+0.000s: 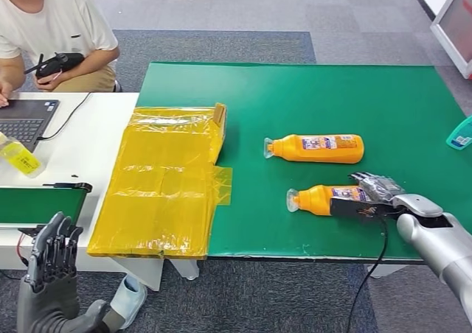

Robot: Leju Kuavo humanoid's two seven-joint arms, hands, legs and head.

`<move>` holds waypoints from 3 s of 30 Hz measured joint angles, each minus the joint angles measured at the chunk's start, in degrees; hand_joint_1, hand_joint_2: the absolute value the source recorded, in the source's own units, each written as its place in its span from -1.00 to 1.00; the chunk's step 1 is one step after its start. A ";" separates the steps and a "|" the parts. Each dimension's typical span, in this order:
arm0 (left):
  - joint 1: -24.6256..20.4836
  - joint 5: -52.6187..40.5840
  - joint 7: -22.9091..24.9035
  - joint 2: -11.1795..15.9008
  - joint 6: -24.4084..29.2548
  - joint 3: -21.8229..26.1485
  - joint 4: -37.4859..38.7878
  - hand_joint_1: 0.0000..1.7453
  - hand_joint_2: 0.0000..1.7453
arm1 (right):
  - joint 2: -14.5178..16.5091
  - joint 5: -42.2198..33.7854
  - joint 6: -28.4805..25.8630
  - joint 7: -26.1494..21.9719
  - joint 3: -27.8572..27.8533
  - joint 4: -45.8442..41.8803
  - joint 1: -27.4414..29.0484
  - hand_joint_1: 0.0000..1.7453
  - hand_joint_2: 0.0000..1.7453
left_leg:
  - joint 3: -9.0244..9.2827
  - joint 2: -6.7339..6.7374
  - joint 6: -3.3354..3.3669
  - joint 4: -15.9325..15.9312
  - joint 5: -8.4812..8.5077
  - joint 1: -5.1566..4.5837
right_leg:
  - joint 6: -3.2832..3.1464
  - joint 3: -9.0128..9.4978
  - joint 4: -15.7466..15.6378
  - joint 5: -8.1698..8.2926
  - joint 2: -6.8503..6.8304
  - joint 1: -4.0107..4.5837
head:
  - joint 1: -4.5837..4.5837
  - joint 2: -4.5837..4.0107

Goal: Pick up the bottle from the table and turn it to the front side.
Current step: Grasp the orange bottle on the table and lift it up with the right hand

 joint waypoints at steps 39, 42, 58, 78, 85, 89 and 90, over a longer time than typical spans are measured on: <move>0.22 1.45 0.00 -0.40 -1.17 -0.55 0.00 -1.00 1.00 | 5.80 6.58 -3.80 -3.22 -1.47 0.56 0.28 1.00 1.00 | -0.01 0.01 0.08 0.00 0.07 0.01 | 0.08 0.06 -0.11 0.09 0.03 0.02 | 0.01 0.00; 0.05 0.00 0.00 -0.55 -1.49 -0.51 0.11 -1.00 1.00 | 7.72 4.13 -7.14 -5.19 -3.88 -1.87 3.48 1.00 1.00 | 0.00 0.01 0.06 0.00 0.04 0.03 | 0.07 0.05 -0.12 0.06 0.03 0.04 | -0.01 0.00; -8.25 -1.92 4.43 3.41 4.28 -5.89 7.19 -1.00 1.00 | 32.63 -18.10 -3.49 -16.68 -22.90 -20.05 16.81 1.00 1.00 | -0.05 0.04 -0.24 -0.02 0.11 0.25 | -0.13 -0.09 -0.08 0.01 0.06 0.24 | -0.01 0.00; -15.04 -1.18 7.61 12.30 8.72 -16.08 9.09 -1.00 1.00 | 44.87 -16.03 -6.41 -21.31 -24.64 -20.17 20.50 1.00 1.00 | -0.13 0.03 -0.27 -0.02 0.05 0.26 | -0.17 -0.14 -0.08 -0.03 0.07 0.25 | -0.02 0.00; -15.69 -7.94 10.41 12.55 15.66 -16.08 10.37 -1.00 1.00 | 44.84 -11.02 -8.74 -21.88 -21.89 -20.12 24.08 1.00 1.00 | -0.13 0.04 -0.27 -0.02 0.01 0.26 | -0.23 -0.17 -0.08 -0.09 0.07 0.25 | -0.01 0.00; -17.27 -12.41 12.59 12.33 18.67 -15.17 12.52 -1.00 1.00 | 44.56 -8.85 -9.53 -22.39 -20.34 -19.64 25.25 1.00 1.00 | -0.13 0.04 -0.27 -0.02 0.02 0.26 | -0.25 -0.18 -0.08 -0.10 0.07 0.25 | -0.01 0.00; -17.68 -12.94 12.74 12.25 18.86 -15.08 13.11 -1.00 1.00 | 44.47 -8.55 -9.54 -22.68 -20.02 -19.52 25.52 1.00 1.00 | -0.13 0.04 -0.27 -0.02 0.02 0.26 | -0.25 -0.17 -0.08 -0.10 0.07 0.25 | -0.01 0.00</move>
